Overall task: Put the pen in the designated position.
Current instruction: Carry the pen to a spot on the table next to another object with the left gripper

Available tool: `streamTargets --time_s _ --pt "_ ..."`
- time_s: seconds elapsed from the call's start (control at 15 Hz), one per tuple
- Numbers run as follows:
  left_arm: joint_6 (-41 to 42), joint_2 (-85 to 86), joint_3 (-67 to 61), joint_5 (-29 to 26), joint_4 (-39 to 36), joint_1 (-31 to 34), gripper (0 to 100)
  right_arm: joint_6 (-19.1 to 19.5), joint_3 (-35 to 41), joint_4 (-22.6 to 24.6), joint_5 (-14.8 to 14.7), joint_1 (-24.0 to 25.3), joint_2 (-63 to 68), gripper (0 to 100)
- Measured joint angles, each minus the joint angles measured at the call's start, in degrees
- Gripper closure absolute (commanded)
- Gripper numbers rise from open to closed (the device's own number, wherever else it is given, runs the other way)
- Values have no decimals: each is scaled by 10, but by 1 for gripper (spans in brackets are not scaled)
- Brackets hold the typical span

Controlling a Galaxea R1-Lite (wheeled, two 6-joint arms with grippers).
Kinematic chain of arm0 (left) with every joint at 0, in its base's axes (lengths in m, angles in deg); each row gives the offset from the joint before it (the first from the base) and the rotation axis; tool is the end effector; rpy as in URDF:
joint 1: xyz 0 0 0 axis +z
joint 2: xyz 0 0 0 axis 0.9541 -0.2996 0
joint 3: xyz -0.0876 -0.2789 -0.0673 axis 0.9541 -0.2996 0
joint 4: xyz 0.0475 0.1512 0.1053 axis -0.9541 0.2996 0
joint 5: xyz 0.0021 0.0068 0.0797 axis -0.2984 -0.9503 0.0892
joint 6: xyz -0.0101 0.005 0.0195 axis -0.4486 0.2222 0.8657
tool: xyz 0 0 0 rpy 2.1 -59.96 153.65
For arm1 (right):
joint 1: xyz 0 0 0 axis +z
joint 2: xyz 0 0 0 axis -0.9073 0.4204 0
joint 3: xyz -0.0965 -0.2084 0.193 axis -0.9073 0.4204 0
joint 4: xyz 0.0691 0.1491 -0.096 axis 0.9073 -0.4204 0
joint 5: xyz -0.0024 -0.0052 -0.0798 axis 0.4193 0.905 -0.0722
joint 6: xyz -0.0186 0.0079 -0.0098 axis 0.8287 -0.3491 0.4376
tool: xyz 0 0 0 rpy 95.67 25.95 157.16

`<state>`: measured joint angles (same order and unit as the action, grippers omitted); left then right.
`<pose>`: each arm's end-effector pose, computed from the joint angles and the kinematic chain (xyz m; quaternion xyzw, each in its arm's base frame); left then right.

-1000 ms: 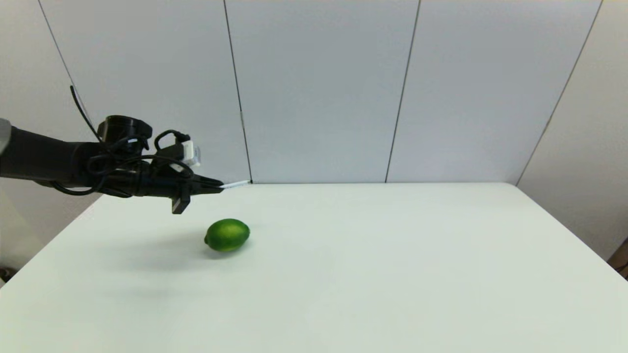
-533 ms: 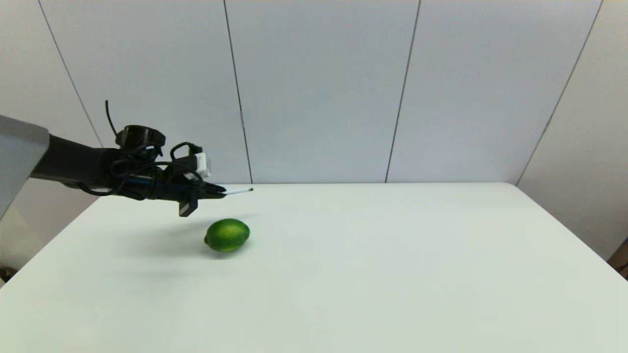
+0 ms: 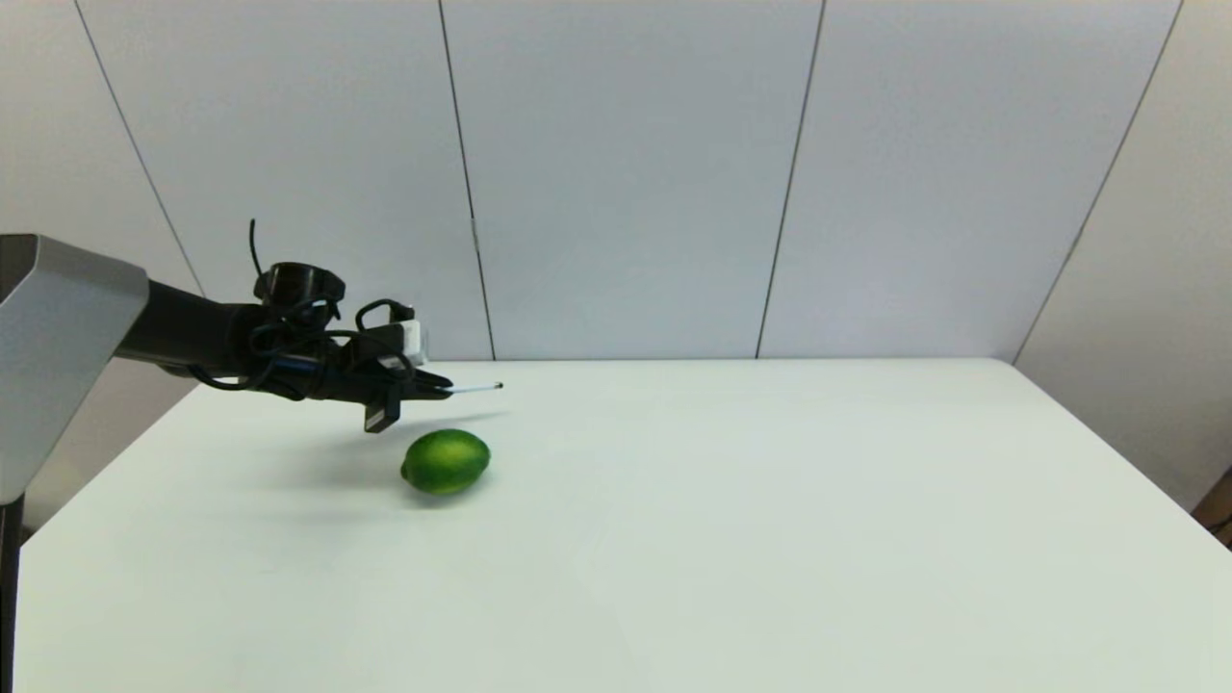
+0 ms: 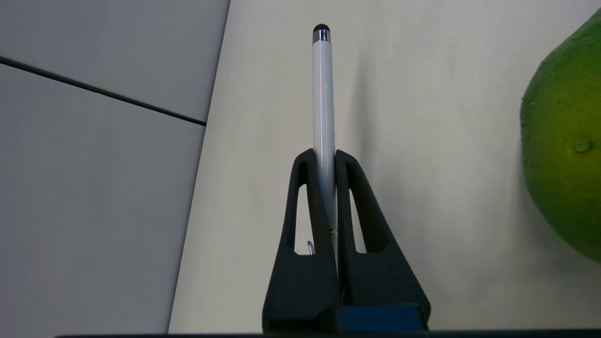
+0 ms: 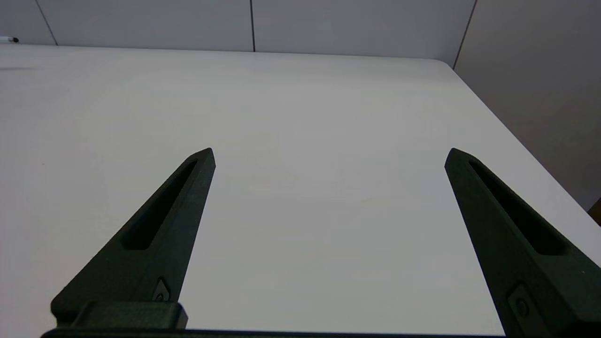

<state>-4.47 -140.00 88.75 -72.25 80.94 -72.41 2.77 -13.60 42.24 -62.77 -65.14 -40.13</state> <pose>0.4276 -0.0140 0.1108 0.4194 0.0844 -0.4924 0.7580 -0.0230 0.0004 0.0786 -0.0151 -0.0161 0.0103 0.9997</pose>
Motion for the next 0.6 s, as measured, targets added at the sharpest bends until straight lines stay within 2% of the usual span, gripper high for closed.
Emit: streamTargets --time_s 0.6 --pt "40 -18 7 4 60 -9 100 0 0 0 0 0 0 0"
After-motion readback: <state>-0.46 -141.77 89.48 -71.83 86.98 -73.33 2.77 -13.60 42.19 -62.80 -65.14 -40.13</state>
